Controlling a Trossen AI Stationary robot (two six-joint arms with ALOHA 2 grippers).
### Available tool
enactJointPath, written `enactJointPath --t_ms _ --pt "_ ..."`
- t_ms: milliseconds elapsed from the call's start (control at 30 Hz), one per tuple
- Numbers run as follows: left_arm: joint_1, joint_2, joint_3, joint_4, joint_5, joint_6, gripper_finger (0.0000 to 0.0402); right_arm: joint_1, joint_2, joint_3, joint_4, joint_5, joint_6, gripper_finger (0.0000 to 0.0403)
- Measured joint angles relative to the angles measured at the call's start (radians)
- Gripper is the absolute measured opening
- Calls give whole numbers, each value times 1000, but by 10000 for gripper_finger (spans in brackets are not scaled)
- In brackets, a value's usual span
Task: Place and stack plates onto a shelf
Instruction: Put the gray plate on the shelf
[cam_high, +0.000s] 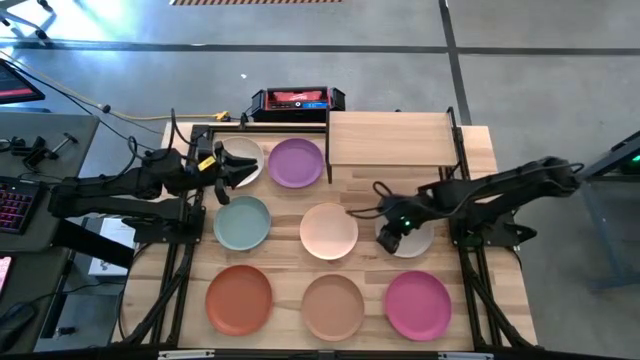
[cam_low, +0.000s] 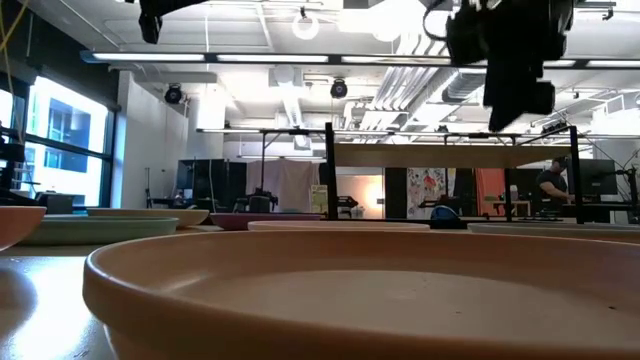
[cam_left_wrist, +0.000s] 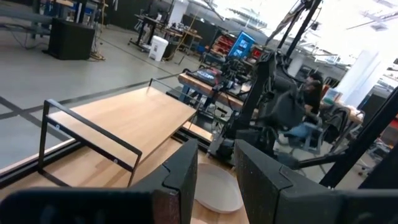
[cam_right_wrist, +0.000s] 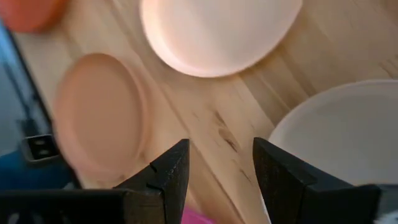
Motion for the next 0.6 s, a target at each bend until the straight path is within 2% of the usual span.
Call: enactJointPath --t_ms 300,600 --pt "0 8 0 -5 0 -23 97 14 168 0 -14 2 66 158" --pt "0 19 0 -13 0 -23 97 43 277 0 -24 4 104 144"
